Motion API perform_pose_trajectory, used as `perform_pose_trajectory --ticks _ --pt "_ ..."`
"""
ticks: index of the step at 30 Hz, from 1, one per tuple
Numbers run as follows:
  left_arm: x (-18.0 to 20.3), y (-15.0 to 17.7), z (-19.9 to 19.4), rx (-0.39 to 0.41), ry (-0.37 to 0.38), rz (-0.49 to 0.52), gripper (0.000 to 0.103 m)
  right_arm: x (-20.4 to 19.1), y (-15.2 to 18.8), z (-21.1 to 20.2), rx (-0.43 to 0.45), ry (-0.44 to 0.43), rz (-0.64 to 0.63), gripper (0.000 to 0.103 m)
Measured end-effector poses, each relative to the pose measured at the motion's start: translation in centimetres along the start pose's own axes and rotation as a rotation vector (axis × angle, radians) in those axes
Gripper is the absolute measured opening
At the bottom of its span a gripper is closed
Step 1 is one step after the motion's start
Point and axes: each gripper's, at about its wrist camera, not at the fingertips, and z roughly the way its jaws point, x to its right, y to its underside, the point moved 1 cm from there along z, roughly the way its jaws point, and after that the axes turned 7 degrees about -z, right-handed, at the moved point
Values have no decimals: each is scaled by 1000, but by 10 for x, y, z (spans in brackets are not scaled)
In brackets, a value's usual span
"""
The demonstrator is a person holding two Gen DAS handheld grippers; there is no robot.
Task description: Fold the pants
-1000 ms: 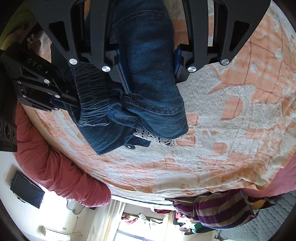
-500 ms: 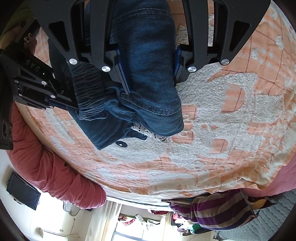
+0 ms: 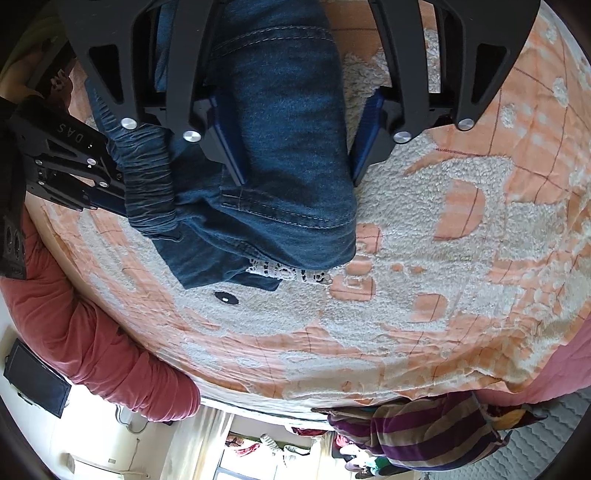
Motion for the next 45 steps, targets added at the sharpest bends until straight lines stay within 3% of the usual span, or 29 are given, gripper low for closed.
perform_pose_trajectory --ticks 11,19,21,31,39,40,41,45 --pt "-4 3 3 -17 11 -23 61 3 3 4 -27 30 18 39" --pt "-4 5 -1 -24 28 -25 61 7 4 -2 -24 32 41 56" --pt "-3 6 -3 -26 28 -24 75 7 3 -4 -20 32 42 60" --pt "-4 6 -9 -19 30 -27 75 9 1 -18 6 55 51 81" --pt "-12 3 -18 -8 28 -46 76 10 -3 -35 38 62 57 90" --pt "-13 2 -19 -5 26 -47 77 9 -3 -37 41 62 56 91" --pt "-13 2 -21 -2 23 -48 95 9 -4 -40 45 64 55 91" --pt "-16 0 -30 19 29 -58 98 6 -4 -50 62 64 52 94"
